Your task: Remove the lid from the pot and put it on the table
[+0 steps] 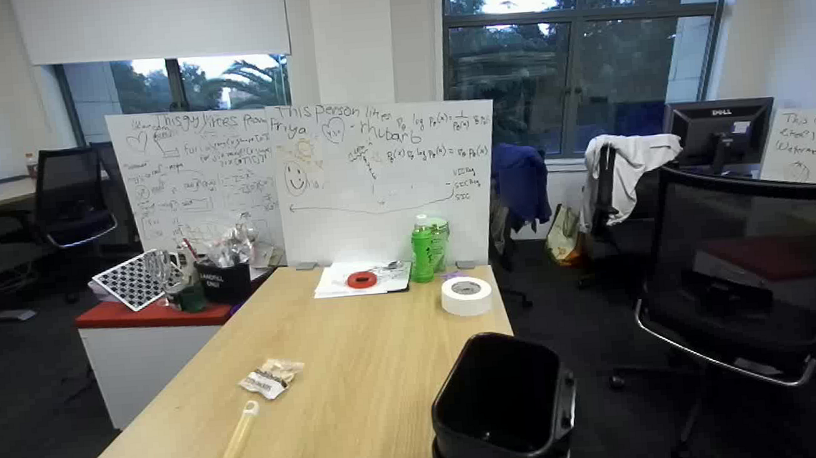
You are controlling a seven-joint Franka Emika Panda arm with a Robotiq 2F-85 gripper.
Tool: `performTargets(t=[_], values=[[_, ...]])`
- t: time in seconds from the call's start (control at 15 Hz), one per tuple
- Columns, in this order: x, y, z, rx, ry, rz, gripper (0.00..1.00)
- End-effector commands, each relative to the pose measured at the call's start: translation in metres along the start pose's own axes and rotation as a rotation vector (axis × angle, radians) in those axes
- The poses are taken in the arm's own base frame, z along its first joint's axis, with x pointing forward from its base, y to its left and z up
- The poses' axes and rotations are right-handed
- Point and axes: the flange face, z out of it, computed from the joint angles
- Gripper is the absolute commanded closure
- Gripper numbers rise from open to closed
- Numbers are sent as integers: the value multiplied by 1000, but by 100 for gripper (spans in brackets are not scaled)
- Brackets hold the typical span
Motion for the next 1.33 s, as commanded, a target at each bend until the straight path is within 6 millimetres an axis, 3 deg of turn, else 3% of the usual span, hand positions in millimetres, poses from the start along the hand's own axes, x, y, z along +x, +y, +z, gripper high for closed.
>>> performTargets(t=[0.0,0.53,0.87,1.2,1.27], values=[[0,0,0,0,-1,0,0],[0,0,0,0,-1,0,0],[18,-4,37,-16,-58,81,0],[42,2,91,-73,-203,277,0],[29,1,83,-60,-149,214,0]])
